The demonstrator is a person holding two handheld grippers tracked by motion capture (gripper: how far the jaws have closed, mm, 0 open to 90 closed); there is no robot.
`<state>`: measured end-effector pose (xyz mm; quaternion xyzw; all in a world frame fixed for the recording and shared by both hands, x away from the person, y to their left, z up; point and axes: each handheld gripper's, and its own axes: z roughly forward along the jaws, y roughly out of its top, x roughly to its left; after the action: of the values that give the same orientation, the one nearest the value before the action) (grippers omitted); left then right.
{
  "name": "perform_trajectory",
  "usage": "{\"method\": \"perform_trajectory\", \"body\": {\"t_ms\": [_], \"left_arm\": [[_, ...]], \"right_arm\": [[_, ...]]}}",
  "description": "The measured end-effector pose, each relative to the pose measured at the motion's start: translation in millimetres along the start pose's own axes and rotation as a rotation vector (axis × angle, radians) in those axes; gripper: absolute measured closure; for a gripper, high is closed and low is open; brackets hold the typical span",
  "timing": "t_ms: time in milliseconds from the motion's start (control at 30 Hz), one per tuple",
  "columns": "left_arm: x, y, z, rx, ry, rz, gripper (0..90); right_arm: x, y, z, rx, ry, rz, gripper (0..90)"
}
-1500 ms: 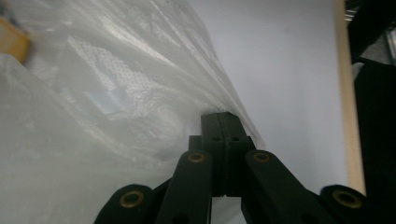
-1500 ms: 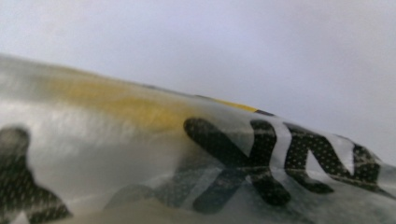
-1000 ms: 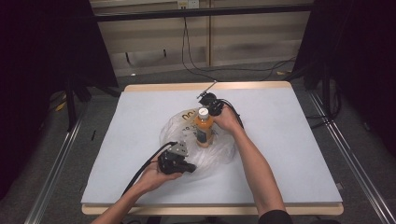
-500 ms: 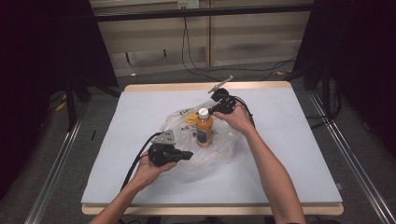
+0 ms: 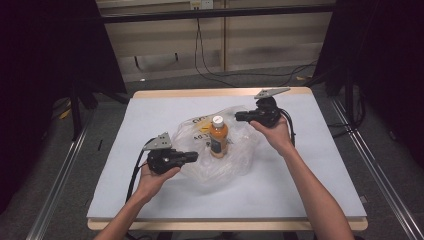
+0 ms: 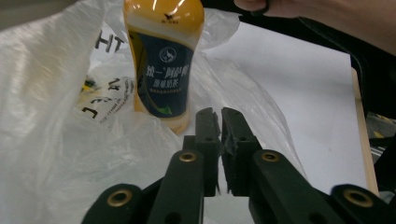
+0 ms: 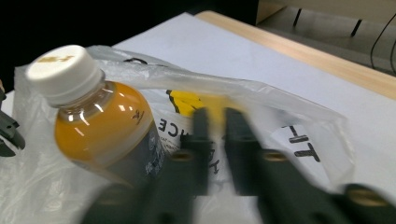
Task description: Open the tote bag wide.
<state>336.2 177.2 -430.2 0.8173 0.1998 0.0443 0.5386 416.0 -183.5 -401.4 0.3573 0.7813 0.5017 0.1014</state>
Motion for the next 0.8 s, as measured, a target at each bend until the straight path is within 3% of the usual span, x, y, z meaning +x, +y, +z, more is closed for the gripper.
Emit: {"method": "perform_trajectory", "body": {"t_ms": [33, 100, 167, 200, 233, 267, 433, 533, 567, 733, 767, 800], "left_arm": [[0.0, 0.6, -1.8, -0.01, -0.004, 0.005, 79.0], [-2.5, 1.8, -5.7, -0.028, 0.02, 0.009, 75.2], [-5.2, 2.8, -9.7, -0.045, 0.044, 0.023, 70.0], [-5.9, 2.7, -10.9, -0.055, 0.047, 0.022, 63.3], [-6.9, 2.7, -12.3, -0.063, 0.062, 0.009, 63.3], [-6.7, 2.9, -13.8, -0.05, 0.075, 0.016, 56.6], [-10.1, -0.6, -23.6, -0.063, 0.139, 0.033, 39.9], [-13.9, -6.9, -28.5, -0.073, 0.188, 0.022, 31.9], [-14.4, -9.6, -29.6, -0.069, 0.174, 0.022, 29.7], [-14.7, -14.3, -40.1, -0.056, 0.219, 0.003, 17.2], [-16.4, -14.3, -43.2, -0.048, 0.239, -0.016, 13.5], [-17.9, -15.3, -47.0, -0.061, 0.23, -0.026, 11.1]], "right_arm": [[0.8, -2.3, -4.9, -0.002, -0.004, -0.009, 70.2], [3.7, -6.0, -13.2, -0.027, -0.016, -0.002, 57.5], [6.4, -9.7, -21.4, -0.06, -0.009, 0.005, 50.7], [10.6, -14.2, -30.7, -0.095, -0.018, 0.003, 39.7], [10.6, -14.2, -30.7, -0.095, -0.018, 0.003, 39.7], [12.9, -17.4, -35.9, -0.104, -0.024, 0.002, 37.0], [20.0, -31.4, -52.3, -0.106, -0.062, -0.004, 17.2], [22.5, -40.6, -63.6, -0.115, -0.097, 0.008, 9.5], [23.7, -44.7, -67.5, -0.132, -0.107, 0.016, 8.2], [29.2, -66.1, -85.3, -0.17, -0.144, 0.025, 2.4], [29.9, -70.0, -89.0, -0.171, -0.146, 0.024, 1.4], [31.4, -73.4, -93.1, -0.169, -0.159, 0.028, 1.4]]}}
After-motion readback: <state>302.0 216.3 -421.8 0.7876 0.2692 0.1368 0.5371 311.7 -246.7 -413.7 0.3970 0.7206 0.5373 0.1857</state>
